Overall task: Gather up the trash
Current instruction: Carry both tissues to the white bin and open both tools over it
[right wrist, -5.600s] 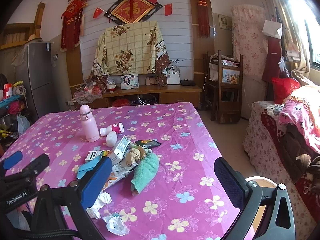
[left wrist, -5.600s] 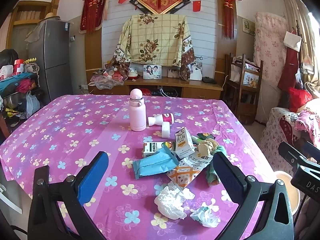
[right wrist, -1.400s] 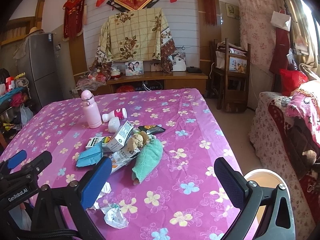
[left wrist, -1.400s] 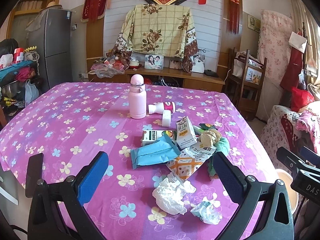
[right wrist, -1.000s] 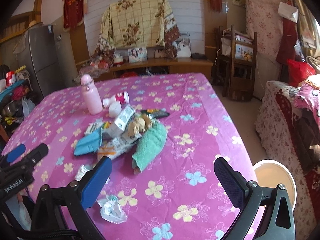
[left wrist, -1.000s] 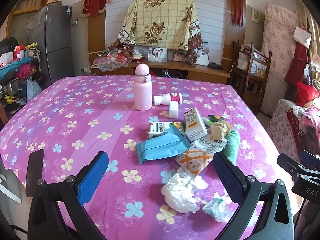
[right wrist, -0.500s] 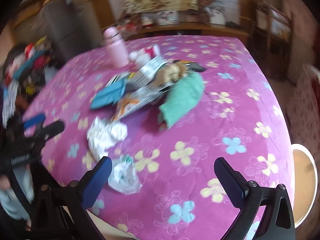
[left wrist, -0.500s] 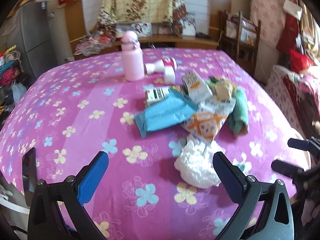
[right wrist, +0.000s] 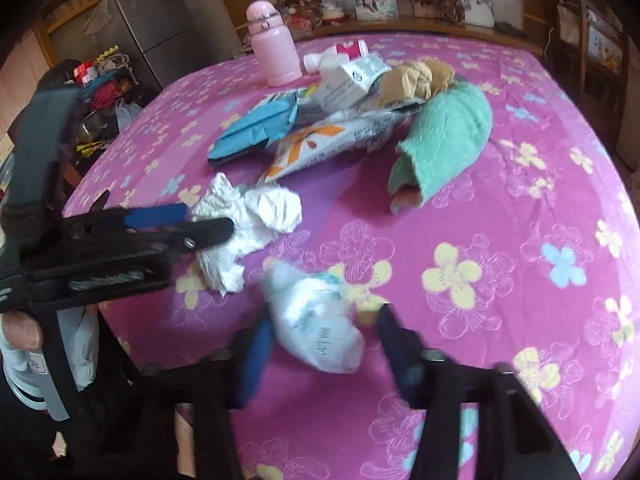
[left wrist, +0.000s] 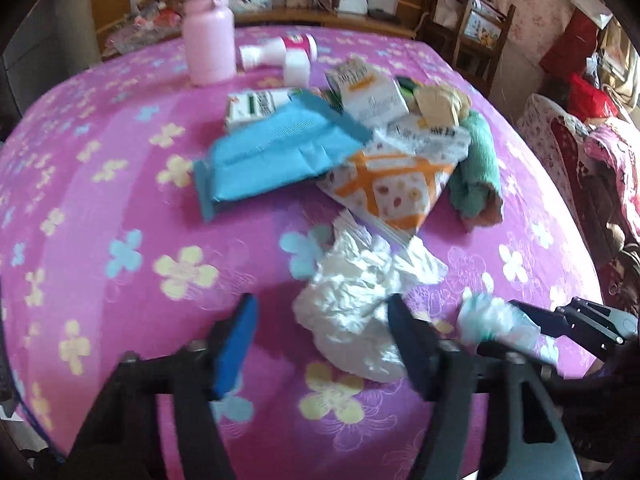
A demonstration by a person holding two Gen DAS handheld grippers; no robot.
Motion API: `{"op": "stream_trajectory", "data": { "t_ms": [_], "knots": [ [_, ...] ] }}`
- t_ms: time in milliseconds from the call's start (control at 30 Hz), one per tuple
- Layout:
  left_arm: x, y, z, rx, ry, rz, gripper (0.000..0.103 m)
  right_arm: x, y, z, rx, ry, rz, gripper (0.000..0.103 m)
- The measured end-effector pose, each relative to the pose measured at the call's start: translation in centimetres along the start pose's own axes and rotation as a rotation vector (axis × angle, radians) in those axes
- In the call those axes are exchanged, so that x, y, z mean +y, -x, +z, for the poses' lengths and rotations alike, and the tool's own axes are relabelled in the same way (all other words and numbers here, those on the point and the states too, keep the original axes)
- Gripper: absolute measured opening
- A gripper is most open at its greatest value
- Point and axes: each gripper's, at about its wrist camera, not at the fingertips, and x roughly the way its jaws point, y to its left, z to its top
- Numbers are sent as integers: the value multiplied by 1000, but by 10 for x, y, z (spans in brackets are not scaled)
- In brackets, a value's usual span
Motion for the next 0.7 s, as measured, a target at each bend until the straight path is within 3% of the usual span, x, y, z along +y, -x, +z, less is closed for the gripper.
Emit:
{"op": "stream_trajectory", "data": {
  "t_ms": [33,100,367,533,700],
  "knots": [
    [-2,-3,-1,12,-2,-6,51,-2,-1,0,6,-6,11,36],
    [-5,-2,-2,5,-15,2,27,-5,3,-1,-7,-6,0,35],
    [-30,39,-4,-14,-33,-145,23,-44,55,-2,-108,-80,-63,33],
    [-82,64,3,-49,-136,-208,23,-92,91,-16,-149,-185,-143,33],
    [-128,64,4,-25,-222,-274,23,-145,127,-43,-185,-304,-221,33]
  ]
}}
